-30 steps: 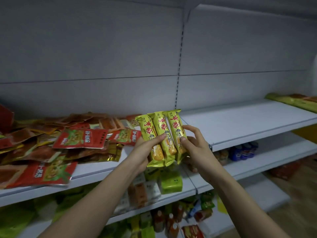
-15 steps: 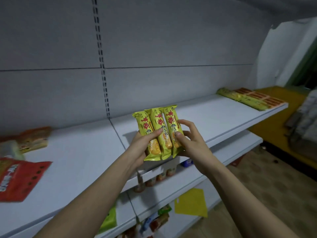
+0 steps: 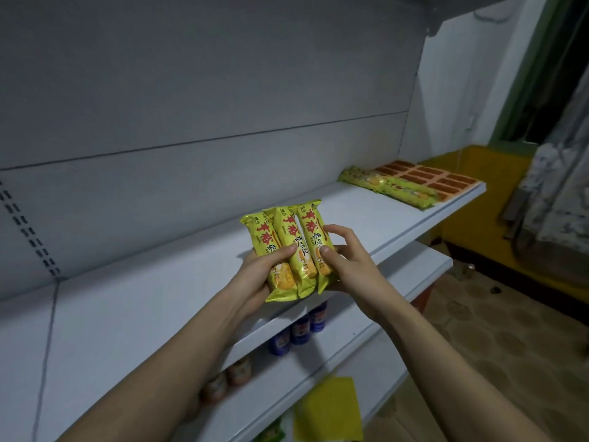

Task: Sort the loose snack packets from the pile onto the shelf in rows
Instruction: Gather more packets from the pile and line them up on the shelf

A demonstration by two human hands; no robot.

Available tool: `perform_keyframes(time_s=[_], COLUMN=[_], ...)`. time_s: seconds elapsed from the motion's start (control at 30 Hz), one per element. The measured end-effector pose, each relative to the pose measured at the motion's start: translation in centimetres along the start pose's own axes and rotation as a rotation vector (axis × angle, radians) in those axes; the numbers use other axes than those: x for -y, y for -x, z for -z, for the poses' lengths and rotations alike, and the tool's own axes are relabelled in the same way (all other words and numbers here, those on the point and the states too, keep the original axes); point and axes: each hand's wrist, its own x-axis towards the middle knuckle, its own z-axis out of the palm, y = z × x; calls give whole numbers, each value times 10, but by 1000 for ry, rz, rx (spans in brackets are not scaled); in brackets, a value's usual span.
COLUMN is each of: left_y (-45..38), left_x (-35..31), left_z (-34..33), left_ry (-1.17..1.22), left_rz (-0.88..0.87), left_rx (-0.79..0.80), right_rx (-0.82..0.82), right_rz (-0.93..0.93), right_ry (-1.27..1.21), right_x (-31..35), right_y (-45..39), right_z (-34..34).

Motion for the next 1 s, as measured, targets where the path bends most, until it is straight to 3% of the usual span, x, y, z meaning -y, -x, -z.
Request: perform_keyframes(time_s=[0.3, 0.57, 0.8, 1.0], left_y=[-84, -139, -209, -273], left_x=[42, 55, 42, 47], left_z=[-122, -150, -153, -150], left_ry=[36, 59, 86, 35], left_rz=[7, -40, -73, -103], left_rx=[-110, -284, -361, -470], right_rx=[122, 325, 289, 173], right_rz=[-22, -74, -67, 64], right_ry=[-8, 55, 122, 523], right_x=[-9, -29, -29, -27], right_y=[-74, -148, -219, -284], right_z=[149, 193, 209, 234])
